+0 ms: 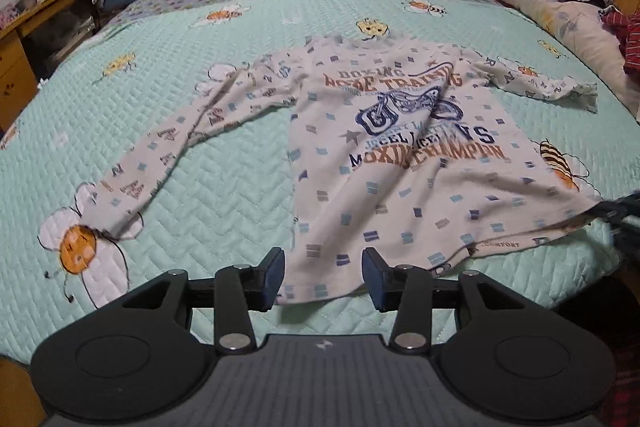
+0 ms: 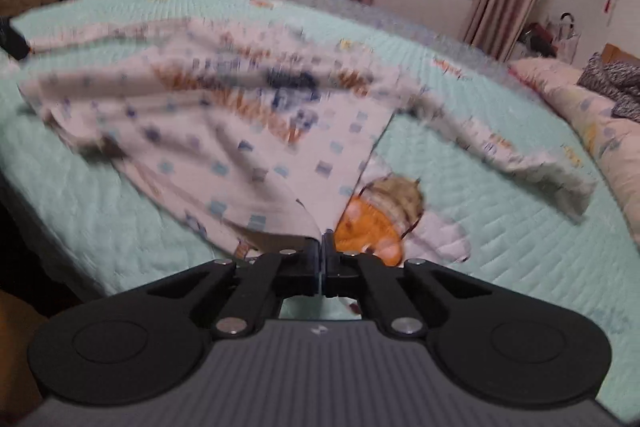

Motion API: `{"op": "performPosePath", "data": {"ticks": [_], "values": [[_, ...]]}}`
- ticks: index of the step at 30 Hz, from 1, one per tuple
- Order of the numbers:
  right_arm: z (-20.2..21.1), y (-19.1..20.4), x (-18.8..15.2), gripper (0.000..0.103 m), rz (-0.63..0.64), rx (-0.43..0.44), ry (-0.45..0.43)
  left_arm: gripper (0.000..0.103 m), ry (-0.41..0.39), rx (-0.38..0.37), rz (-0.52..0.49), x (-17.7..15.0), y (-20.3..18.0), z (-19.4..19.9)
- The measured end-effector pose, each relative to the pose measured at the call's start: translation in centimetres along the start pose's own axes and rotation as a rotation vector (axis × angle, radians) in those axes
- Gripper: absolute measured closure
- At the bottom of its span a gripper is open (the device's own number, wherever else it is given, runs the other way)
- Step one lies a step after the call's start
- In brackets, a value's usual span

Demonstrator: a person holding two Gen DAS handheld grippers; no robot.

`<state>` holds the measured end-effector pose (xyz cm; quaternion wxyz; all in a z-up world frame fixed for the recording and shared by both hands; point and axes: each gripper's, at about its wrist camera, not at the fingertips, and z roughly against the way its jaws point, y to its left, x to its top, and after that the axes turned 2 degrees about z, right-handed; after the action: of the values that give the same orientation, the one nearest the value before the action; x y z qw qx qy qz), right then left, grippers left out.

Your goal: Fold clothes

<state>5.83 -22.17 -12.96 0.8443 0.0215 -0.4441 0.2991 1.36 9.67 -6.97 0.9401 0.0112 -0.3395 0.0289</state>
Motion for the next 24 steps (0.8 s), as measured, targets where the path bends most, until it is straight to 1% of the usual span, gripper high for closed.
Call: {"op": "performPosePath", "data": {"ticks": [2, 5, 7, 9, 11, 13, 15, 16, 17, 19, 20, 21, 22, 24], "values": [[2.2, -0.7, 1.1, 0.102, -0.019, -0.004, -0.010, 0.053, -0.012, 0.019, -0.013, 0.2, 0.3, 0.2], [3.1, -2.3, 1.1, 0.102, -0.062, -0.011, 0.023, 0.049, -0.017, 0.028, -0.014, 0.4, 0.6, 0.0], [1.7, -2.6, -0.1, 0.102, -0.049, -0.002, 0.080, 0.049, -0.016, 0.032, -0.022, 0.4, 0.5, -0.2], [-0.2, -2.3, -1.8, 0.102, 0.006, -0.008, 0.169, 0.048, -0.015, 0.030, -0.044, 0.4, 0.0, -0.5], [-1.0, -2.6, -3.0, 0.102, -0.005, 0.004, 0.210, 0.041, -0.019, 0.032, -0.085, 0.4, -0.6, -0.8], [-0.7, -2.9, -2.9, 0.101, -0.010, 0.000, 0.223, 0.037, -0.026, 0.042, -0.117, 0.7, -0.9, -1.2], [-0.2, -3.3, -2.5, 0.101, -0.006, -0.011, 0.253, 0.036, -0.034, 0.046, -0.138, 1.2, -1.1, -1.6], [0.2, -3.8, -2.3, 0.101, -0.017, -0.012, 0.258, 0.033, -0.040, 0.040, -0.138, 1.6, -1.1, -1.9], [0.8, -4.5, -2.0, 0.101, -0.043, -0.011, 0.260, 0.027, -0.051, 0.038, -0.135, 2.2, -1.1, -2.3], [2.1, -5.8, -0.8, 0.100, -0.116, -0.014, 0.238, 0.020, -0.074, 0.035, -0.130, 3.4, -1.1, -3.1], [2.6, -6.4, 0.3, 0.096, -0.159, -0.004, 0.194, 0.020, -0.085, 0.036, -0.121, 4.1, -1.2, -3.7], [2.9, -6.9, 1.4, 0.096, -0.200, 0.016, 0.146, 0.020, -0.091, 0.033, -0.109, 4.8, -1.5, -4.6], [2.5, -7.1, 2.6, 0.096, -0.240, 0.067, 0.093, 0.020, -0.087, 0.025, -0.094, 5.7, -1.9, -5.7], [0.7, -6.9, 4.6, 0.096, -0.315, 0.188, 0.000, 0.021, -0.076, -0.045, -0.087, 7.4, -3.1, -7.8]]}}
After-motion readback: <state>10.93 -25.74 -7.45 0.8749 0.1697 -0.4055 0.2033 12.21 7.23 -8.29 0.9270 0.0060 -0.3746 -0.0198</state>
